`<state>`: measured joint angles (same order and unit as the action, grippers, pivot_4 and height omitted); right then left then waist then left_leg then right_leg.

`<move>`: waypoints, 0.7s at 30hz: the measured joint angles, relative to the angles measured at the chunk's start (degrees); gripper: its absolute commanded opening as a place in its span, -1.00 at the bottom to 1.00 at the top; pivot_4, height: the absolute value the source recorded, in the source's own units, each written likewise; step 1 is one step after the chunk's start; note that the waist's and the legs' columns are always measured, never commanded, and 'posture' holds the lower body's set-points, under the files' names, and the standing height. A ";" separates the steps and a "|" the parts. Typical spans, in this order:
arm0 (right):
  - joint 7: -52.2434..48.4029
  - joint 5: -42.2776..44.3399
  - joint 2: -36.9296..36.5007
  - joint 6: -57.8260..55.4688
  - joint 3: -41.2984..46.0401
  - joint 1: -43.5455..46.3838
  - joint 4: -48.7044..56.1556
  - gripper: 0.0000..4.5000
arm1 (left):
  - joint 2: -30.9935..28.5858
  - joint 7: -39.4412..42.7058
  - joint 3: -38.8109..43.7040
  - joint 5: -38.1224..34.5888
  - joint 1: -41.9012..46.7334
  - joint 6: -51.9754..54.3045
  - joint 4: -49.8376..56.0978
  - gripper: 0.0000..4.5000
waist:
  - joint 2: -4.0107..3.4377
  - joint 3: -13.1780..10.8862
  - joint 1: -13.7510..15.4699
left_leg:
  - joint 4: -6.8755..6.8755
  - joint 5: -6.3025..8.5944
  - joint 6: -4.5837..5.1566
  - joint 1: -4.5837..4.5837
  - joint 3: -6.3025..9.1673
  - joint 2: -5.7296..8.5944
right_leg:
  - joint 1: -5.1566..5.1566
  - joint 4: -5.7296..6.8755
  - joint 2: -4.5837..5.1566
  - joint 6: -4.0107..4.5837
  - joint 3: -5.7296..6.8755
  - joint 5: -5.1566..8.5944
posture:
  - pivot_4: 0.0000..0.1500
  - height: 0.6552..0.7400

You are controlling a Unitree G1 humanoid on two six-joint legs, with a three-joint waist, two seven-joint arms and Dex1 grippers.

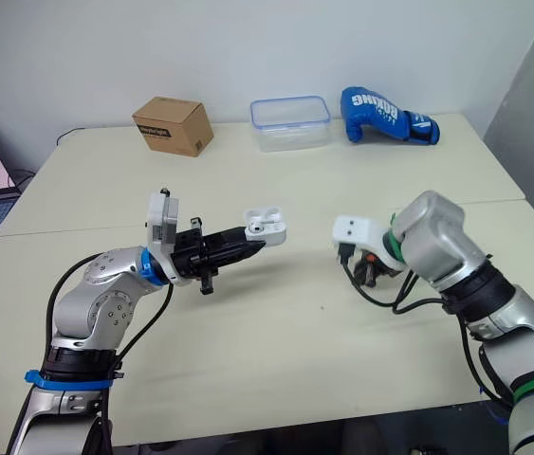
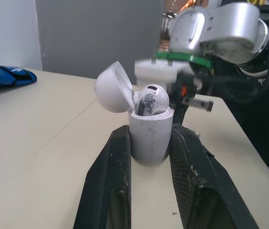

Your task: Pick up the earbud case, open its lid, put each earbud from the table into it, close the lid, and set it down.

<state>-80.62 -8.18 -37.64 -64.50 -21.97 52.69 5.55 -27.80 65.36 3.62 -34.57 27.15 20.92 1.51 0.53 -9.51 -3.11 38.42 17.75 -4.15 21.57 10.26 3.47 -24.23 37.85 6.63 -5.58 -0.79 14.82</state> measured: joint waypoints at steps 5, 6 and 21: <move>10.71 7.21 12.14 -13.18 19.02 -7.71 12.61 -0.83 | 0.06 0.30 0.02 0.00 0.64 -0.27 -2.51 -0.66 | 0.01 0.02 0.22 | 0.07 0.00 0.00 0.01 0.05 0.02 | -0.01 0.10 0.00 0.00 0.01 0.00 | 1.00 0.78; 13.40 7.93 16.13 -15.67 23.29 -8.35 15.44 -0.83 | 0.10 0.50 0.01 0.06 0.98 -0.44 -3.51 -0.66 | 0.01 0.02 0.22 | 0.10 0.00 0.00 0.02 0.05 0.03 | -0.03 0.16 0.00 0.00 -0.01 0.00 | 1.00 0.78; 38.78 17.92 32.62 -18.34 35.01 -9.76 34.85 -0.83 | 1.90 4.28 -0.75 1.37 6.56 -3.80 -11.24 -0.66 | -0.04 0.05 0.14 | 0.26 0.01 0.01 0.06 0.13 0.07 | -0.03 0.24 0.00 0.00 0.03 0.00 | 1.00 0.78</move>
<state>-41.84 9.74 -5.02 -82.84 13.04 42.93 40.40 -25.90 69.64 2.87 -33.20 33.71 17.12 -9.73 0.49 -9.46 -2.97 38.68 17.76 -4.14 21.64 10.39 3.54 -24.26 38.09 6.63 -5.58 -0.76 14.81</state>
